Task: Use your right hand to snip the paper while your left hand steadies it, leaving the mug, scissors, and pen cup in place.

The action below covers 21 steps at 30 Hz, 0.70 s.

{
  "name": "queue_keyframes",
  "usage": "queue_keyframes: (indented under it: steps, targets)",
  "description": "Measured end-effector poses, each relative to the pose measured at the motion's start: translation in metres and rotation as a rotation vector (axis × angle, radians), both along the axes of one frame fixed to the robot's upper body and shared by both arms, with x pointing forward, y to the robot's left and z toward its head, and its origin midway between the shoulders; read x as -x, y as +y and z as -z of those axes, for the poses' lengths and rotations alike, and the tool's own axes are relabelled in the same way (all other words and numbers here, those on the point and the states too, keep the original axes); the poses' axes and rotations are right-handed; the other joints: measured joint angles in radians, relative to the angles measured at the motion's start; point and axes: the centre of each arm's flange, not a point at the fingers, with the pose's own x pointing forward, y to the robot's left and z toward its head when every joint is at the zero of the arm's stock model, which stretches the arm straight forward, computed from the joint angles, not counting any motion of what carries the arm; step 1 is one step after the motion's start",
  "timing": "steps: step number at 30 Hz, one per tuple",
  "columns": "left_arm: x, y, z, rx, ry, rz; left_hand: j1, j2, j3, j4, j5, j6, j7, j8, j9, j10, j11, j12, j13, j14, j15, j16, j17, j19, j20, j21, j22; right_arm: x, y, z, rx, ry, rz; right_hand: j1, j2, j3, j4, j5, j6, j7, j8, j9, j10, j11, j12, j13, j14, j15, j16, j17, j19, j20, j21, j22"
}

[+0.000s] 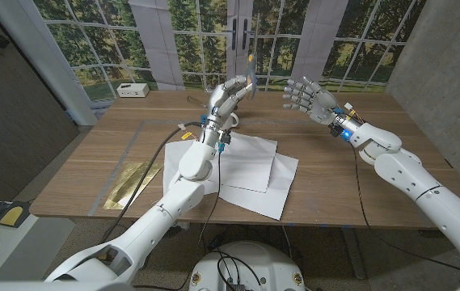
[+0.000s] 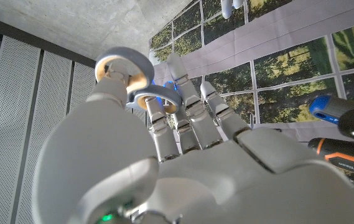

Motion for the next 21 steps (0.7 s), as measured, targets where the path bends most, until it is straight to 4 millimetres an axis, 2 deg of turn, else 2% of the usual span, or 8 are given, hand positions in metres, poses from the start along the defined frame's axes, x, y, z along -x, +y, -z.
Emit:
queue_keyframes:
  steps: [8, 10, 16, 17, 21]
  targets:
    - [-0.002, 0.000, 0.000, 0.044, 0.022, 0.056, -0.004, 0.004, -0.006, 0.006, 0.015, -0.010, -0.009, -0.001, 0.022, -0.008, -0.008, -0.024, -0.016, -0.037, 0.012, -0.044, -0.022, 0.000, 0.000, -0.003, -0.005, 0.004, 0.000, -0.003, 0.005, -0.007, 0.011, -0.004, 0.004, 0.000, 0.000, 0.000, 0.000, 0.000, 0.000, -0.003, 0.000, 0.000, -0.005, -0.005, 0.000, 0.000, 0.000, -0.005, 0.006, -0.006, -0.008, 0.000]
    - [-0.003, -0.001, 0.000, 0.048, 0.034, 0.070, -0.008, 0.008, -0.010, 0.010, 0.021, -0.014, -0.014, 0.004, 0.028, -0.010, -0.010, -0.033, -0.021, -0.041, 0.015, -0.055, -0.028, -0.005, -0.003, -0.005, -0.005, 0.005, 0.001, -0.004, 0.007, -0.009, 0.014, -0.007, 0.007, 0.000, 0.000, 0.000, 0.000, 0.000, 0.000, -0.003, -0.002, -0.013, -0.013, -0.005, 0.000, 0.000, 0.000, -0.009, 0.006, -0.006, -0.010, 0.000]
    - [-0.010, -0.005, 0.005, 0.048, 0.088, 0.116, -0.011, 0.011, -0.025, 0.025, 0.048, -0.034, -0.050, 0.029, 0.057, -0.026, -0.026, -0.098, -0.060, -0.118, 0.032, -0.085, -0.069, -0.013, 0.002, -0.016, -0.010, 0.007, 0.002, -0.005, 0.009, -0.007, 0.020, -0.008, 0.008, -0.004, 0.004, 0.000, -0.005, -0.005, 0.000, -0.008, -0.013, -0.023, -0.023, -0.005, 0.000, 0.000, 0.000, -0.014, 0.006, -0.006, -0.021, 0.000]
    - [-0.010, -0.005, 0.005, 0.048, 0.088, 0.117, -0.021, 0.021, -0.026, 0.027, 0.055, -0.039, -0.057, 0.030, 0.061, -0.032, -0.032, -0.117, -0.073, -0.131, 0.036, -0.085, -0.077, -0.013, 0.002, -0.016, -0.009, 0.007, 0.002, -0.005, 0.009, -0.007, 0.020, -0.008, 0.008, -0.004, 0.004, 0.000, -0.005, -0.005, 0.000, -0.008, -0.013, -0.023, -0.023, -0.007, 0.000, 0.000, 0.000, -0.015, 0.006, -0.006, -0.021, 0.000]
    - [-0.015, -0.007, 0.008, 0.035, 0.128, 0.151, -0.022, 0.022, -0.037, 0.037, 0.073, -0.041, -0.069, 0.040, 0.060, -0.052, -0.053, -0.200, -0.128, -0.175, 0.052, -0.085, -0.105, -0.013, 0.002, -0.016, -0.007, 0.008, 0.002, -0.006, 0.010, -0.007, 0.023, -0.008, 0.008, -0.004, 0.004, 0.000, -0.005, -0.005, 0.000, -0.008, -0.013, -0.023, -0.027, -0.009, 0.000, 0.000, 0.000, -0.018, 0.006, -0.006, -0.024, 0.000]
